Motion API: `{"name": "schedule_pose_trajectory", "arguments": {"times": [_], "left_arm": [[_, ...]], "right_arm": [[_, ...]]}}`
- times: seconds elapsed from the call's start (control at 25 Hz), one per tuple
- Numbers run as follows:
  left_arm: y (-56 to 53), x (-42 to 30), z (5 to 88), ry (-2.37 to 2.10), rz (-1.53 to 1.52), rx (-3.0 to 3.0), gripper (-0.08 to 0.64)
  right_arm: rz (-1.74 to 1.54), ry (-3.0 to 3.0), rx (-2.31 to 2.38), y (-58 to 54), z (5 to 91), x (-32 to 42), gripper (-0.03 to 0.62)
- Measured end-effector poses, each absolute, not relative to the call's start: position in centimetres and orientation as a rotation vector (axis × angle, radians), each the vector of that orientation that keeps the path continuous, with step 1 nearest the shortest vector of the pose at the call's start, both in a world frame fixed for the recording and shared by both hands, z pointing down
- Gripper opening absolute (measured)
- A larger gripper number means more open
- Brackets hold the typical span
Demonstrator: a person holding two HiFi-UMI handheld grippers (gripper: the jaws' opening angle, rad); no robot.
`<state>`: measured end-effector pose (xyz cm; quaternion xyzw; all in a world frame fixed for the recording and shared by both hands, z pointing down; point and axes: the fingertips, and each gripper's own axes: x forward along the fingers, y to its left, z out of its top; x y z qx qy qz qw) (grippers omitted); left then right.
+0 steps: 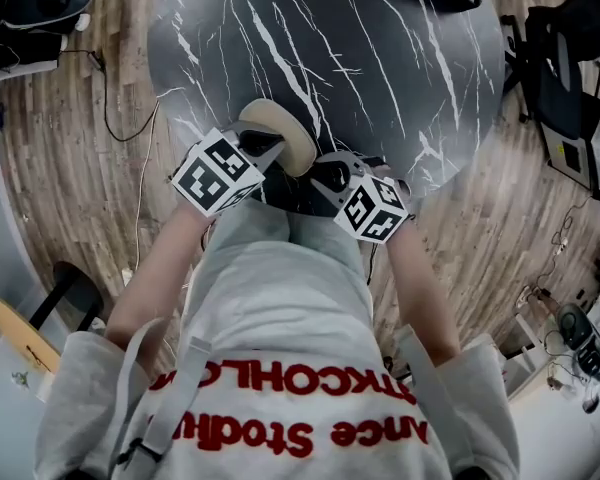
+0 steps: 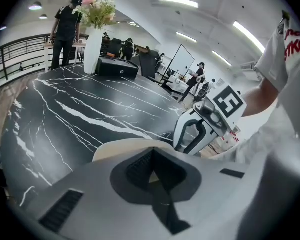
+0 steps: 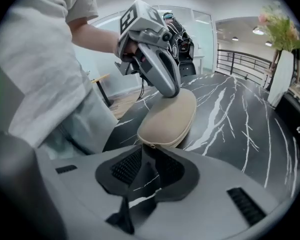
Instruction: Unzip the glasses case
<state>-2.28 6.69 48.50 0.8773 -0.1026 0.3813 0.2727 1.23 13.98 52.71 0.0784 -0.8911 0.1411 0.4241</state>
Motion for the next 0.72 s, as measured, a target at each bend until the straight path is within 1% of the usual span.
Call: {"name": "schedule_pose_trajectory", "arguments": {"times": [0.12,0.2,0.32,0.44,0.52,0.56,0.72], "left_arm": [[6.7,-2.3,48.5,-0.279,1.025,2.362,0.006],[6.6,-2.3,48.5,-0.284,1.026,2.364,0.006],[6.6,-2.3,48.5,-0.289,1.0,2.358,0.006],[6.7,-2.3,48.3,-0.277,0.96,2.352,0.006],[6.5,-2.4,47.8,-0.289,0.933,2.367,0.006],[5.9,-2.5,47.2,-0.313,0.904,2.387,0.006],[1.4,-2.5,42.0,-0.502,0.724,2.528,0.006]], "right_arm": [[0.422,-2.244,0.296,14.2,52.7,0.9,0.099],[0.454,-2.249,0.281,14.9,52.8,0.3,0.103],[0.478,-2.254,0.255,16.1,53.0,-0.6,0.097],[0.53,-2.29,0.336,15.4,52.0,0.0,0.09],[0.537,-2.338,0.458,13.2,50.0,1.0,0.04],[0.537,-2.369,0.538,11.7,48.6,1.7,0.029],[0.505,-2.507,0.911,4.9,41.1,4.4,0.015]]}}
